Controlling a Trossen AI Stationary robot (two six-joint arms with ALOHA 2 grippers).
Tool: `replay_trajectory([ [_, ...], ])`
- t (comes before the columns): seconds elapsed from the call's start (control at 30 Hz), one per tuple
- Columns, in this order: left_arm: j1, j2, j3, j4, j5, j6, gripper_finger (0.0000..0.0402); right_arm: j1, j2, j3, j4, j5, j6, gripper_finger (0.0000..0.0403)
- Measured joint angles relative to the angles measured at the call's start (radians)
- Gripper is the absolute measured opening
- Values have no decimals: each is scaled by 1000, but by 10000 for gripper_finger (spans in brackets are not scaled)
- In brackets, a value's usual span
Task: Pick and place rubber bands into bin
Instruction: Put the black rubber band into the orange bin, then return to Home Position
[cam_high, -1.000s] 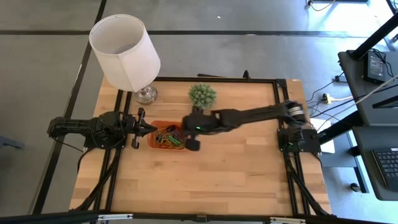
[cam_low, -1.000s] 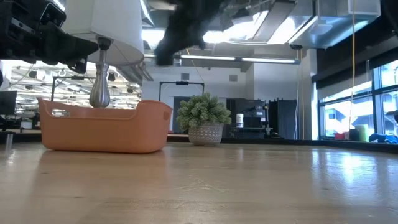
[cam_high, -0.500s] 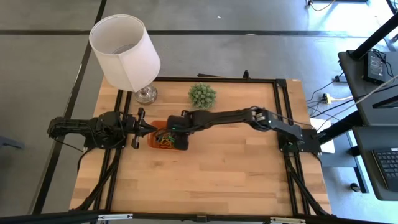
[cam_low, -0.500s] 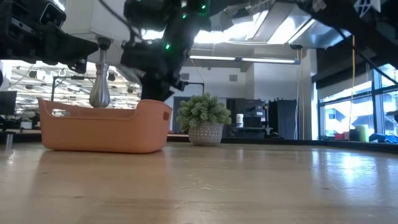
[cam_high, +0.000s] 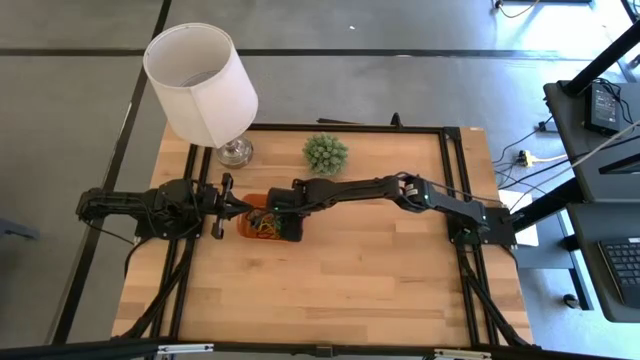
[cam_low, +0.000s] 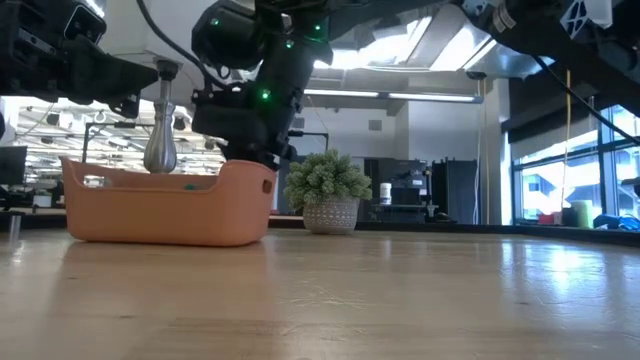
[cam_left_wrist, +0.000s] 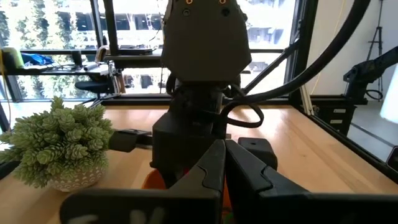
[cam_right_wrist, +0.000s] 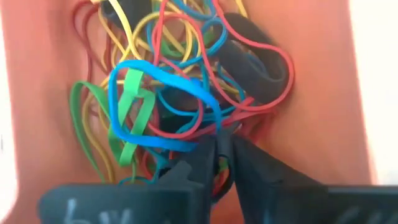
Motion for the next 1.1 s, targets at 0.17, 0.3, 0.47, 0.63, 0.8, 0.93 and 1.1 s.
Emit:
replay_trajectory([
  [0.17,0,0,0,0,0,0,6,0,-2,27,-4,0,34,102],
  [0.3,0,0,0,0,0,0,6,0,-2,81,-38,0,52,142],
  [0.47,0,0,0,0,0,0,8,0,-26,110,-81,0,49,175],
  [0.63,0,0,0,0,0,0,6,0,-44,110,-108,-1,52,185],
  [0.8,0,0,0,0,0,0,8,2,-44,110,-118,-1,69,185],
  [0.93,0,0,0,0,0,0,6,14,-59,109,-117,7,88,166],
  [1.1,0,0,0,0,0,0,8,50,-79,111,-89,35,23,86],
])
